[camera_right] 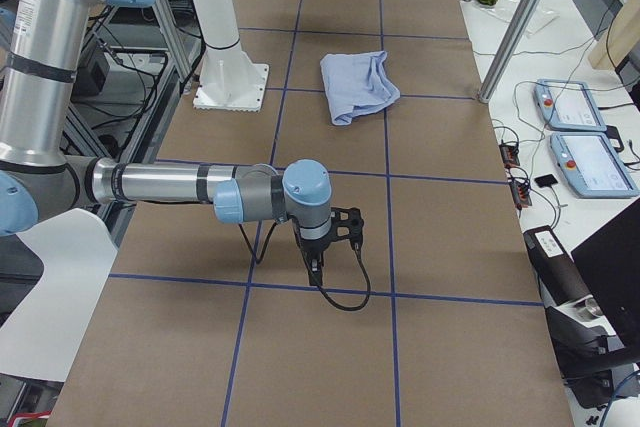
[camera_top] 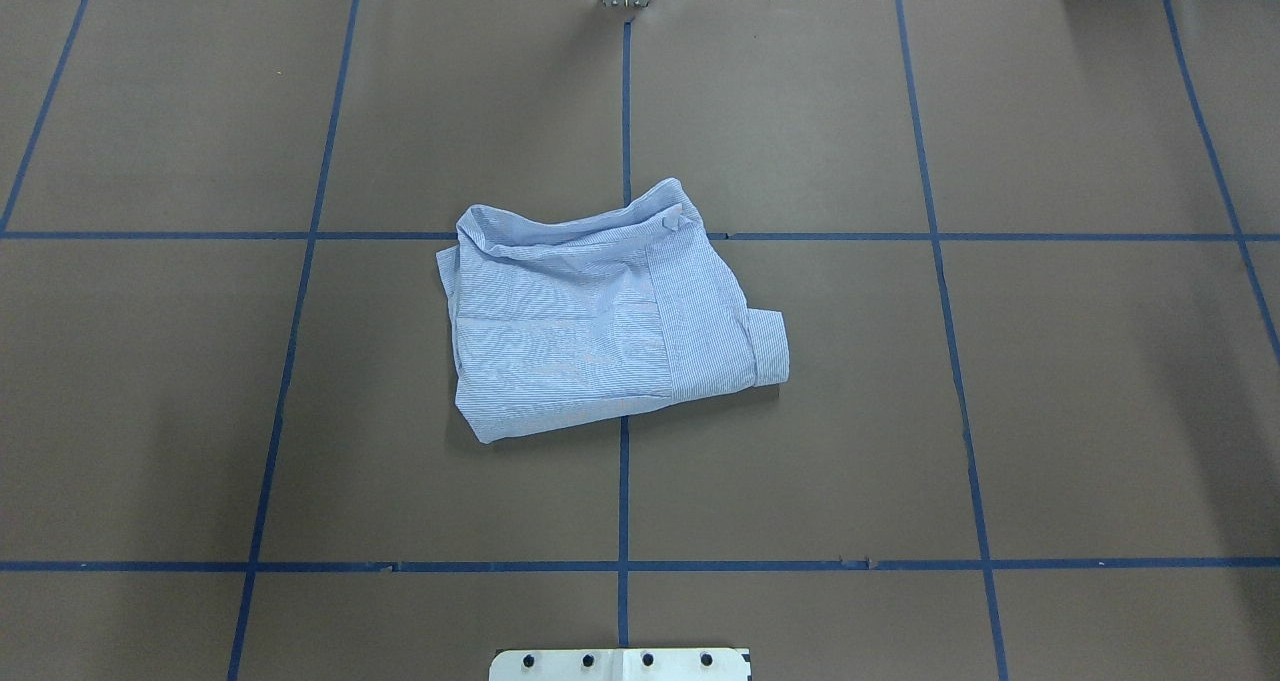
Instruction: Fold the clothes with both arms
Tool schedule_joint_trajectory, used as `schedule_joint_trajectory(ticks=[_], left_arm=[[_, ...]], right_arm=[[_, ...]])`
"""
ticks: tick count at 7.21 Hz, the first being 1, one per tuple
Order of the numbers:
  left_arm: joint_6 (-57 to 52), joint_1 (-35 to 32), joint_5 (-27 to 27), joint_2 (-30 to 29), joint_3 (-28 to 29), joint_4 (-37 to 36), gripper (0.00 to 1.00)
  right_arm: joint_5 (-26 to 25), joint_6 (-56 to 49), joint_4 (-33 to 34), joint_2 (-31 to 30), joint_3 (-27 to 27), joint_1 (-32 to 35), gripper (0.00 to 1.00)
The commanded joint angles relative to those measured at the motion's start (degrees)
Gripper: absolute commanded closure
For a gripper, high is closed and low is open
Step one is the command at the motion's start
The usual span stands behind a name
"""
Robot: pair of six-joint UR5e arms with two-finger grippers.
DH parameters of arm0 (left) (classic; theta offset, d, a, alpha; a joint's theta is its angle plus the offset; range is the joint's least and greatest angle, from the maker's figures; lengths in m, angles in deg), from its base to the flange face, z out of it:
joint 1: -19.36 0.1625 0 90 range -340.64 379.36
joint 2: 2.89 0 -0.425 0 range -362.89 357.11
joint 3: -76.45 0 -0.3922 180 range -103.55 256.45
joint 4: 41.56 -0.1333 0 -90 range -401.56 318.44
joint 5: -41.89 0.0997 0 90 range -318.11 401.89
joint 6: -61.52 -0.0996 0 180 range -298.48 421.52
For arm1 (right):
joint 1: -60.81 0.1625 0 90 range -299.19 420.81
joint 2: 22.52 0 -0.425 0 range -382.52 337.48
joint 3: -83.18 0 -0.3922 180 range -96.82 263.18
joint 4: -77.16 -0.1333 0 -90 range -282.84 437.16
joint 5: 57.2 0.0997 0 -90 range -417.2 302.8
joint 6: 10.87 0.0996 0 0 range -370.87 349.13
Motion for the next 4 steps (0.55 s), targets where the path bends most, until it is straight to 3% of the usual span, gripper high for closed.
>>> schedule_joint_trajectory(ticks=[1, 4], left_arm=[[-8.84, -9.00, -1.04, 0.68, 0.03, -12.75, 0.00], [-8.94, -9.56, -0.87, 2.96, 4.16, -17.54, 0.00]], right_arm=[[0.48, 0.24, 0.32, 1.57, -0.57, -0.17, 0.00], [0.48, 0.15, 0.24, 2.45, -1.18, -0.35, 0.00]])
